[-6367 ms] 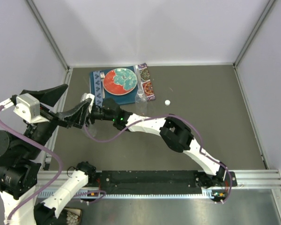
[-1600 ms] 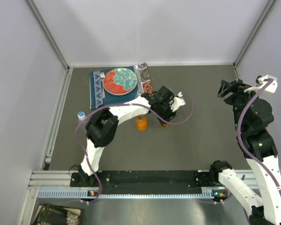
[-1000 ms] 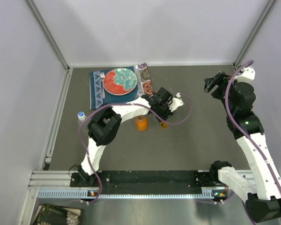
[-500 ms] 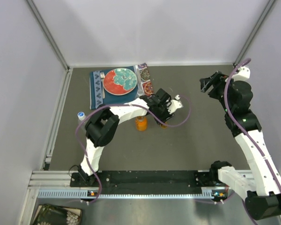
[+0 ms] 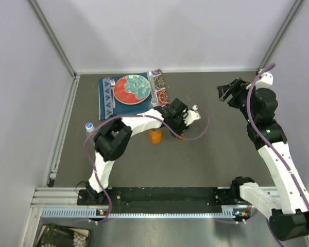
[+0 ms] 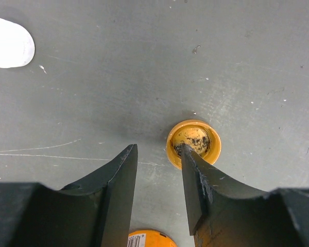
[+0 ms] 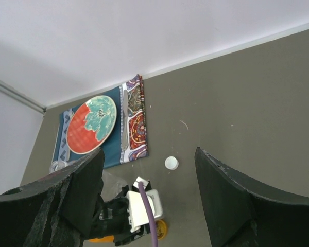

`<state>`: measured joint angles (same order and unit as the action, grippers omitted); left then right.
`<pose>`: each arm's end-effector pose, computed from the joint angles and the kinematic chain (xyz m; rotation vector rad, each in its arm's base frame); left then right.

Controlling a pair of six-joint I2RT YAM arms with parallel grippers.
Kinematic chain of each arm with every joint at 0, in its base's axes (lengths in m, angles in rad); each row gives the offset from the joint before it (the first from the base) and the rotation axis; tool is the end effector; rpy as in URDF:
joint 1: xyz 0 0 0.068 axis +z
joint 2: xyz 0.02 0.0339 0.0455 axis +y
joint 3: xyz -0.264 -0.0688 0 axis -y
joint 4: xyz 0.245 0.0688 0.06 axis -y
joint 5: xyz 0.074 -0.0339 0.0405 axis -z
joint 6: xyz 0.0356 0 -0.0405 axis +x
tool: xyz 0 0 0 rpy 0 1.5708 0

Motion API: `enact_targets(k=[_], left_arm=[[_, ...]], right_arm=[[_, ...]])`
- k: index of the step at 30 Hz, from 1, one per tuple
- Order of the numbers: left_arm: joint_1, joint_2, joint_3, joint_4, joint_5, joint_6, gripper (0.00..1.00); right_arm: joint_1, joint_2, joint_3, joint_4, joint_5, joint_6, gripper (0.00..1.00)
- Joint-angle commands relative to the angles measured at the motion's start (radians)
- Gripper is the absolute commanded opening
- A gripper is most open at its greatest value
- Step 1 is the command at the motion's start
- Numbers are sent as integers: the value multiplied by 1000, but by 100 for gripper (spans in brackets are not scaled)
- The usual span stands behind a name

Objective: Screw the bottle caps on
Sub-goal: Pick up the bottle cap from the center of the board.

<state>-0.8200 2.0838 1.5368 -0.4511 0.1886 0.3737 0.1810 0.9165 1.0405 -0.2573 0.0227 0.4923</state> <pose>0.3015 -0.3329 0.1757 1.5180 2.1054 -0.4084 0.2005 0.0359 0.3983 0.2847 1.7040 0.4807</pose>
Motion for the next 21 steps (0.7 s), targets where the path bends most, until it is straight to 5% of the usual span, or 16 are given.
enact_targets(k=[1,13,18,21], left_arm=[[4,13,17,45,2,19,45],[1,61,6,48,2,30,42],[1,65,16,29,9,30,9],[1,48,26,2,11,22,0]], right_arm=[[-11,1,3,53,-18,9,72],[-11,-2,7,59,-18,17,71],[-11,4,18,66,-52,28,71],[-11,5,21,70,-59,32,69]])
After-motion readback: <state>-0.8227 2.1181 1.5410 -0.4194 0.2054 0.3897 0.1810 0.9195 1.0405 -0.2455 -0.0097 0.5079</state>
